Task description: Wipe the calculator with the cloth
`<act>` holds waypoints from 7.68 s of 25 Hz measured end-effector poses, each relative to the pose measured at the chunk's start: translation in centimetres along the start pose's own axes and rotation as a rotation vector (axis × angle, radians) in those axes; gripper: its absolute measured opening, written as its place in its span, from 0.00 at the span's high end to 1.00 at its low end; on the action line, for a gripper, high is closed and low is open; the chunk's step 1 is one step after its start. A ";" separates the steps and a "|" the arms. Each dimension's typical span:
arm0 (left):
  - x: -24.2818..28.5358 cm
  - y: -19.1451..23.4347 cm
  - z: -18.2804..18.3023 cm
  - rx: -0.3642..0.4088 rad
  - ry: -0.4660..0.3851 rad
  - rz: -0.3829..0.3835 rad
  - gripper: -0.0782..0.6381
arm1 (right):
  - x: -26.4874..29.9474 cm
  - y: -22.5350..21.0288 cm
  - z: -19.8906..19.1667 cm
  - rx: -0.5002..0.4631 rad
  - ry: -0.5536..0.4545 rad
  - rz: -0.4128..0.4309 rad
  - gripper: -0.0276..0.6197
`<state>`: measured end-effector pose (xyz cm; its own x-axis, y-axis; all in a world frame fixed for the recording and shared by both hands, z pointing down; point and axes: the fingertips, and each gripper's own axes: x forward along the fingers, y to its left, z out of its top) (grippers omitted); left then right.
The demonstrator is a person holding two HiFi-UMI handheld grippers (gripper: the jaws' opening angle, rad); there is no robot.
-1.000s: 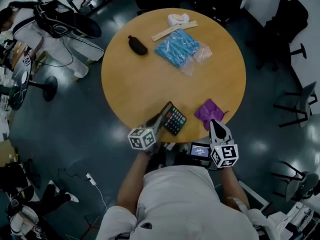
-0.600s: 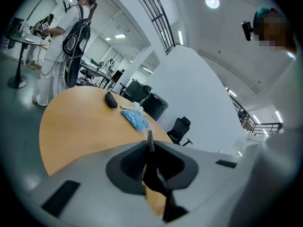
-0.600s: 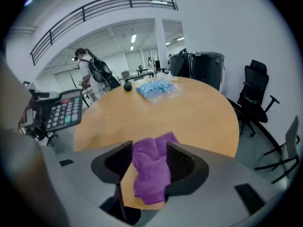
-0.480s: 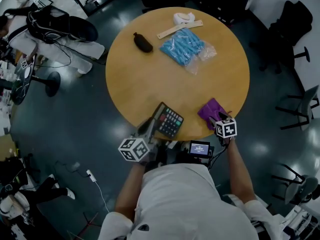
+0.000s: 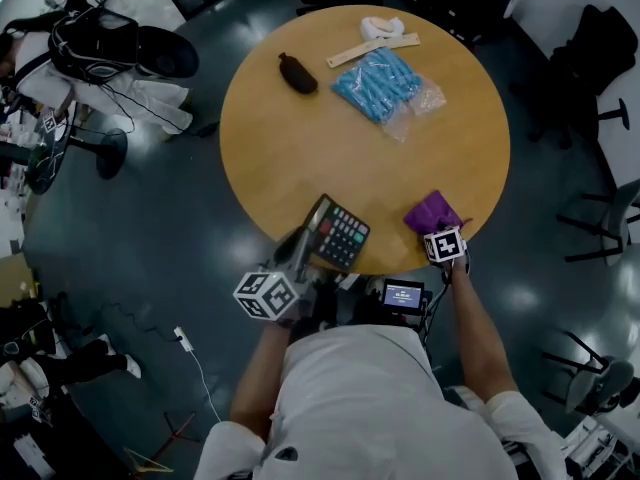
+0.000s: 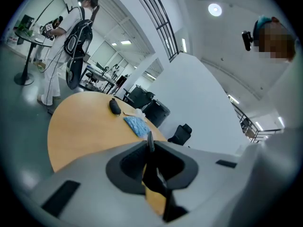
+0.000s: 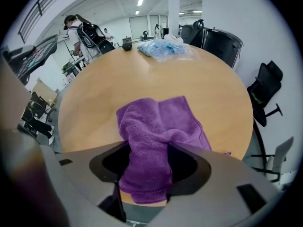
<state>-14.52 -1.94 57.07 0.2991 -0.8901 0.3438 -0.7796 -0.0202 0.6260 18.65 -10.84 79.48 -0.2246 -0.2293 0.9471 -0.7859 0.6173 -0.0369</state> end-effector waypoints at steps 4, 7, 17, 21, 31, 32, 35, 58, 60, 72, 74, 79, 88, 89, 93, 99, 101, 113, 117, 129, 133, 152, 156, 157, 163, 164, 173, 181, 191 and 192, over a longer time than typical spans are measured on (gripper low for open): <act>-0.2 -0.2 0.2 0.007 -0.008 -0.001 0.82 | -0.2 -0.2 0.0 0.019 -0.025 -0.024 0.74; -0.2 -0.4 0.1 0.011 -0.012 -0.004 0.82 | 0.1 0.4 0.0 -0.021 -0.012 -0.033 0.81; 0.6 -1.4 0.4 0.042 -0.017 -0.018 0.82 | -6.8 2.8 4.2 0.035 -0.246 0.001 0.85; 1.4 -2.3 1.0 0.055 -0.013 -0.034 0.82 | -12.5 4.7 7.4 0.068 -0.425 0.040 0.85; 2.6 -7.9 4.2 0.104 -0.033 -0.166 0.82 | -26.3 13.1 19.6 -0.186 -0.785 0.122 0.85; 2.5 -8.6 4.5 0.100 -0.042 -0.186 0.82 | -26.7 13.9 20.3 -0.224 -0.787 0.120 0.85; 2.2 -10.5 5.3 0.087 -0.071 -0.255 0.82 | -26.4 16.5 21.1 -0.316 -0.754 0.126 0.85; 0.5 -9.1 3.3 -0.006 -0.047 -0.185 0.82 | -25.8 26.6 14.5 -0.664 -0.622 0.211 0.85; 0.3 -9.1 3.5 0.000 -0.054 -0.178 0.82 | -26.2 27.7 13.2 -0.712 -0.616 0.230 0.85; -1.0 -8.7 5.9 0.085 -0.106 -0.189 0.82 | -33.6 22.0 13.6 -0.427 -0.786 0.280 0.85; -1.4 -9.0 6.2 0.094 -0.120 -0.193 0.82 | -33.4 17.2 16.0 -0.351 -0.798 0.136 0.85; -1.9 -10.4 6.2 0.079 -0.158 -0.219 0.82 | -28.9 15.4 18.1 -0.338 -0.717 0.057 0.85; -2.3 -9.1 5.6 0.069 -0.157 -0.165 0.82 | -26.1 24.2 14.2 -0.506 -0.628 0.161 0.85; -2.2 -8.9 5.6 0.064 -0.157 -0.159 0.82 | -26.2 25.0 13.6 -0.517 -0.624 0.181 0.85; -2.1 -8.5 5.6 0.057 -0.155 -0.152 0.82 | -26.8 28.2 11.2 -0.571 -0.610 0.264 0.85; -2.0 -8.1 6.5 0.066 -0.184 -0.161 0.82 | -28.7 30.7 8.1 -0.569 -0.615 0.426 0.85; -2.1 -7.9 6.6 0.079 -0.187 -0.149 0.82 | -30.6 28.4 9.2 -0.459 -0.679 0.429 0.85; -3.8 -9.8 8.0 0.055 -0.276 -0.201 0.82 | -28.7 17.8 15.2 -0.263 -0.725 0.138 0.85; -3.6 -10.1 7.5 0.076 -0.261 -0.198 0.82 | -27.9 23.2 13.3 -0.347 -0.682 0.240 0.85; -3.0 -11.7 7.0 0.369 -0.155 -0.302 0.82 | -31.9 29.0 8.7 -0.496 -0.701 0.562 0.85; -3.5 -13.4 6.3 0.586 -0.066 -0.419 0.82 | -38.0 22.2 13.4 -0.450 -0.894 0.475 0.85; -6.3 -20.7 3.2 0.753 0.131 -0.724 0.82 | -36.6 26.5 13.8 -1.557 -0.743 0.076 0.85; -6.4 -20.3 3.5 0.752 0.123 -0.718 0.82 | -35.9 24.7 13.3 -1.576 -0.707 0.024 0.85; -6.5 -20.2 3.6 0.746 0.122 -0.716 0.82 | -35.9 24.2 13.3 -1.568 -0.703 0.015 0.85; -6.3 -18.5 5.1 0.710 0.074 -0.710 0.82 | -35.3 20.9 13.5 -1.462 -0.679 -0.047 0.85; -6.3 -18.5 5.6 0.716 0.049 -0.718 0.82 | -35.3 20.5 13.6 -1.430 -0.686 -0.046 0.85; -7.5 -21.3 9.4 0.696 -0.074 -0.719 0.82 | -36.8 19.5 14.4 -0.824 -0.881 0.326 0.85; -7.1 -20.8 10.7 0.671 -0.150 -0.696 0.82 | -33.8 20.7 11.4 -0.586 -0.853 0.513 0.85; -7.4 -20.2 10.0 0.735 -0.103 -0.681 0.82 | -27.9 22.1 4.5 -0.634 -0.604 0.645 0.85; -7.9 -20.6 9.9 0.771 -0.089 -0.697 0.82 | -27.5 21.5 3.7 -0.651 -0.567 0.650 0.85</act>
<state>-6.24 1.01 34.56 0.8008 -0.5989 0.0055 -0.5987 -0.8001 0.0382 5.76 5.96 51.43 -0.8538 0.0747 0.5153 -0.0002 0.9896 -0.1438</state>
